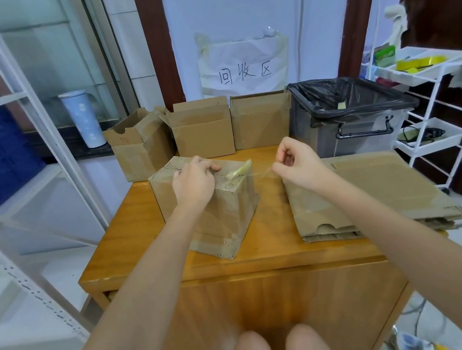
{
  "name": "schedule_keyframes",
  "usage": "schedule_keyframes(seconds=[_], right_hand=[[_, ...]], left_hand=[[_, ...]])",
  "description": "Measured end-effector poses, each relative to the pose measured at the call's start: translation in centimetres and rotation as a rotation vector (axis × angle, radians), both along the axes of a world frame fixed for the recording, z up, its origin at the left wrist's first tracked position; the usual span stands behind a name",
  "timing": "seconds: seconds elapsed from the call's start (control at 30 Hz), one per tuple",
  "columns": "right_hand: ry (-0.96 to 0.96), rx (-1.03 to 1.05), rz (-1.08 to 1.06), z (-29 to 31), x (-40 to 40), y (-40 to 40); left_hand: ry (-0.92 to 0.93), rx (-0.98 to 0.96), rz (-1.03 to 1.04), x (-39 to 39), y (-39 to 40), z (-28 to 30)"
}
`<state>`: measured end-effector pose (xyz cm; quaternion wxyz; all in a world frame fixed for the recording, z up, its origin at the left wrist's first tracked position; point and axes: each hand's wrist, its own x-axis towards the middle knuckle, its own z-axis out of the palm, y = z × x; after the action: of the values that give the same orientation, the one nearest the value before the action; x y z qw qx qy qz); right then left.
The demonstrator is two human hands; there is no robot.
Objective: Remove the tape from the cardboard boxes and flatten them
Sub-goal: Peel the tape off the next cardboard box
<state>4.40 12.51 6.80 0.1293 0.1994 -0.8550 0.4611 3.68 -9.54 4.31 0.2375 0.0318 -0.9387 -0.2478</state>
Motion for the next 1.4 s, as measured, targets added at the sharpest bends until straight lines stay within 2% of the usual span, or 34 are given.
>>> schedule_keyframes(seconds=[0.2,0.5,0.7,0.8,0.87,1.0,1.1,1.13,1.2,1.27,1.33,1.37,1.4], right_hand=[[0.063,0.063,-0.017,0.5,1.0,0.2],[0.096,0.026,-0.010,1.3,1.5,0.1],[0.093,0.001,-0.021,1.4,1.7,0.9],[0.064,-0.052,-0.047,1.2,1.2,1.5],[0.014,-0.027,-0.076,1.2,0.6,2.2],[-0.075,0.071,-0.134,1.0,-0.2,3.0],[-0.077,0.038,-0.118,0.7,-0.9,2.3],[-0.075,-0.004,-0.107,0.7,-1.1,2.0],[-0.087,-0.124,-0.057,0.8,-1.3,1.5],[-0.113,-0.233,0.015,0.9,-1.3,1.2],[-0.112,-0.273,0.071,0.8,-1.6,1.1],[-0.106,-0.283,0.084,0.7,-1.8,1.1],[-0.103,-0.293,0.088,0.7,-2.0,1.2]], left_hand=[[-0.004,-0.008,0.011,-0.2,0.1,0.0],[-0.010,-0.034,0.073,-0.2,1.4,0.2],[-0.078,-0.159,0.188,-0.3,2.9,1.2],[-0.024,-0.190,0.228,-0.9,3.7,1.9],[0.014,-0.156,0.134,-1.3,3.4,1.8],[-0.043,0.165,-0.097,-0.9,2.2,1.7],[-0.181,0.412,-0.142,-1.2,2.5,2.7],[-0.232,0.426,-0.168,-1.3,2.6,3.1],[-0.259,0.232,-0.174,-1.4,3.0,3.2],[-0.156,-0.124,-0.144,-1.3,3.3,2.6],[-0.028,-0.384,-0.241,-1.5,3.6,2.2],[-0.001,-0.398,-0.334,-1.8,3.6,2.1],[-0.023,-0.330,-0.413,-1.9,3.7,2.2]])
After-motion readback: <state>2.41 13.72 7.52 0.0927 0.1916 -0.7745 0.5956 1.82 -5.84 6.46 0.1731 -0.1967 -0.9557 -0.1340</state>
